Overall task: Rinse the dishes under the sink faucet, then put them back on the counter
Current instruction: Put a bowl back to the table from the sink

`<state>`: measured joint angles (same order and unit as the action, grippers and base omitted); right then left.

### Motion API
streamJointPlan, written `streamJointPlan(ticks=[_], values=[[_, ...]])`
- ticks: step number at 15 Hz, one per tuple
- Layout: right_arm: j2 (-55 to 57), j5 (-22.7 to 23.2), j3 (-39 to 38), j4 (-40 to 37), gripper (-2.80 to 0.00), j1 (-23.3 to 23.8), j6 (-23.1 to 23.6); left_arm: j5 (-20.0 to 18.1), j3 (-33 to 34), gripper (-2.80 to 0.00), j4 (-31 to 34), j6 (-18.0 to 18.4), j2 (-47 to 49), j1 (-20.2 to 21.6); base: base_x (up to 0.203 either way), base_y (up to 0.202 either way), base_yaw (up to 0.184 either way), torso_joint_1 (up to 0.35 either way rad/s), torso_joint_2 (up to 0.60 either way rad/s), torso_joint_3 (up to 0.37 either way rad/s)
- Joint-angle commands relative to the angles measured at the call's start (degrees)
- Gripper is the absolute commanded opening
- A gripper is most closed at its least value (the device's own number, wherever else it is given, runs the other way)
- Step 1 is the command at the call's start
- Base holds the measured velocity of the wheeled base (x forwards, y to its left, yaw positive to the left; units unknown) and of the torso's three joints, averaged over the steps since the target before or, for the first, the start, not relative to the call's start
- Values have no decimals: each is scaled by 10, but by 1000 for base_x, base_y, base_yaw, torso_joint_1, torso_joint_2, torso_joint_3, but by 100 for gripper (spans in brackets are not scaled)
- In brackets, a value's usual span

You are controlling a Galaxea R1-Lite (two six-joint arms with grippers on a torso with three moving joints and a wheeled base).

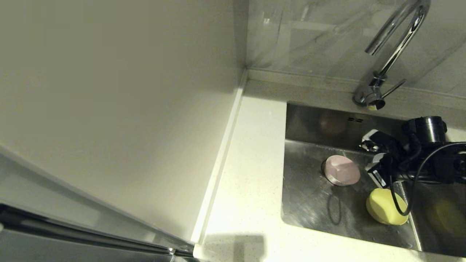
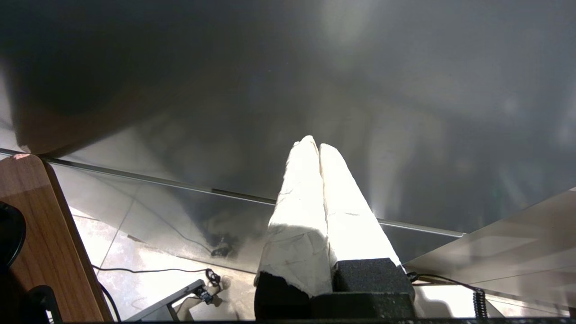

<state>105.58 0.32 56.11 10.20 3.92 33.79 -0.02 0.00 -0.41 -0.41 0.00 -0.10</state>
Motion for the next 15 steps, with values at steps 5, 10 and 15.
streamJointPlan(ticks=[5,10,15], values=[[59,-92,18,54,0,-25,-11,0,2,-280,0,0,0,0,0,0,0,0,0,0],[63,-102,35,1,0,-37,-73,0,2,-280,0,0,0,0,0,0,0,0,0,0],[54,-103,126,-146,0,-37,-110,0,2,-280,0,0,0,0,0,0,0,0,0,0]])
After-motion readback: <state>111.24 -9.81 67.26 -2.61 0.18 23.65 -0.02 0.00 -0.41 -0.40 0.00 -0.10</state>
